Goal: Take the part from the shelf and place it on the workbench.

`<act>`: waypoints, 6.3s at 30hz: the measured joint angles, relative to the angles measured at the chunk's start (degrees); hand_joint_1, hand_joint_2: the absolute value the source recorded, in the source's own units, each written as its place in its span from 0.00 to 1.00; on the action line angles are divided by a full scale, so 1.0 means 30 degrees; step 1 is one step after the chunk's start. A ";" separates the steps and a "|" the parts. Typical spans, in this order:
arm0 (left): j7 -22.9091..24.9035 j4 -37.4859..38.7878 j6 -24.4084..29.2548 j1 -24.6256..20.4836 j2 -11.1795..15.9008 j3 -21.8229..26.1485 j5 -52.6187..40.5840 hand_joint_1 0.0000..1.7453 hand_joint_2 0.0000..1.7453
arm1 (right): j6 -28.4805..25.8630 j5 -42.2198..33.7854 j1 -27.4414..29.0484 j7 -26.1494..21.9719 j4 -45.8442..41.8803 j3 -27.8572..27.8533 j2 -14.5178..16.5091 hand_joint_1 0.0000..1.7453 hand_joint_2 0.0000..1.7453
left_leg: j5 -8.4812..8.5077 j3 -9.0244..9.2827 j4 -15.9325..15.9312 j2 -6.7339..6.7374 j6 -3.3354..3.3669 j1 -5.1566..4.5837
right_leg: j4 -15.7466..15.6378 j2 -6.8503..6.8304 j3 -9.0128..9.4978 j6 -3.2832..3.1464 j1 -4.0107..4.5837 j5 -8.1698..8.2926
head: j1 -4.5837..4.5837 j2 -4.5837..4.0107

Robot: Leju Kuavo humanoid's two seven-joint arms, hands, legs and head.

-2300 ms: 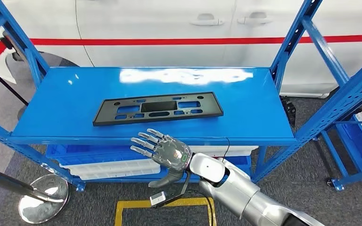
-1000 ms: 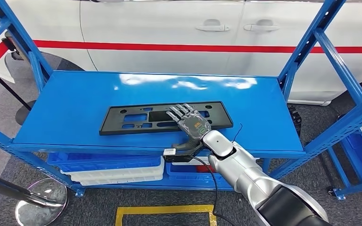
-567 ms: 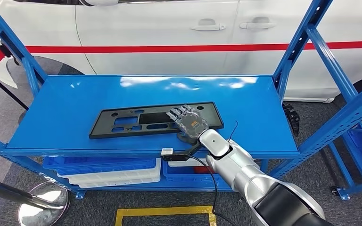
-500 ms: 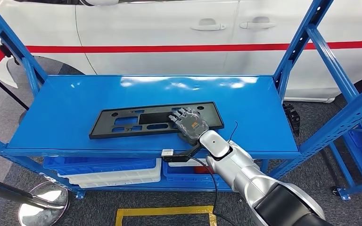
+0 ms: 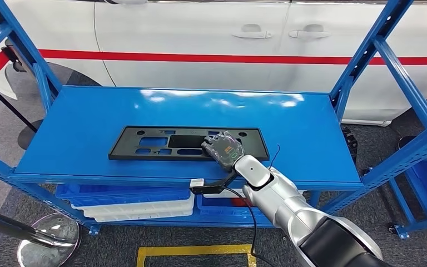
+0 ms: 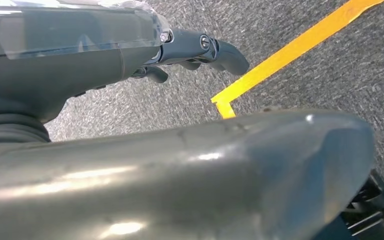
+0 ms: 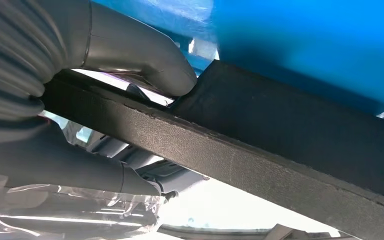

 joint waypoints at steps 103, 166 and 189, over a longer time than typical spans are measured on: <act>0.1362 0.0095 0.1109 -0.0233 -0.0168 0.0985 0.0883 0.00 1.00 | 1.8211 -2.9215 1.0864 -0.5910 -2.4383 -0.5224 -0.2069 1.00 1.00 | -0.1288 -0.1142 0.1792 0.0458 -0.0868 -0.0106 | -0.5893 -0.0638 0.3907 -0.1017 0.0115 0.1790 | 0.0002 0.0000; 0.1461 0.0138 0.1390 -0.0261 -0.0186 0.1519 0.0909 0.00 1.00 | 1.7717 -3.0137 1.1628 -0.6459 -2.3139 -0.7699 -0.1647 1.00 1.00 | 0.0738 -0.1239 0.0271 0.0214 -0.0507 -0.0360 | -0.6285 -0.0151 0.4534 -0.1331 0.0601 0.1515 | 0.0011 0.0000; 0.0991 0.0138 0.1377 0.0162 -0.0022 0.1481 0.1251 0.00 1.00 | 1.8597 -2.9863 1.1672 -0.5969 -2.2575 -0.8020 -0.1195 1.00 1.00 | -0.0897 0.1393 -0.0336 0.1363 -0.0236 0.0014 | -0.2316 -0.0439 0.1251 0.0144 -0.0129 0.1664 | 0.0015 -0.0002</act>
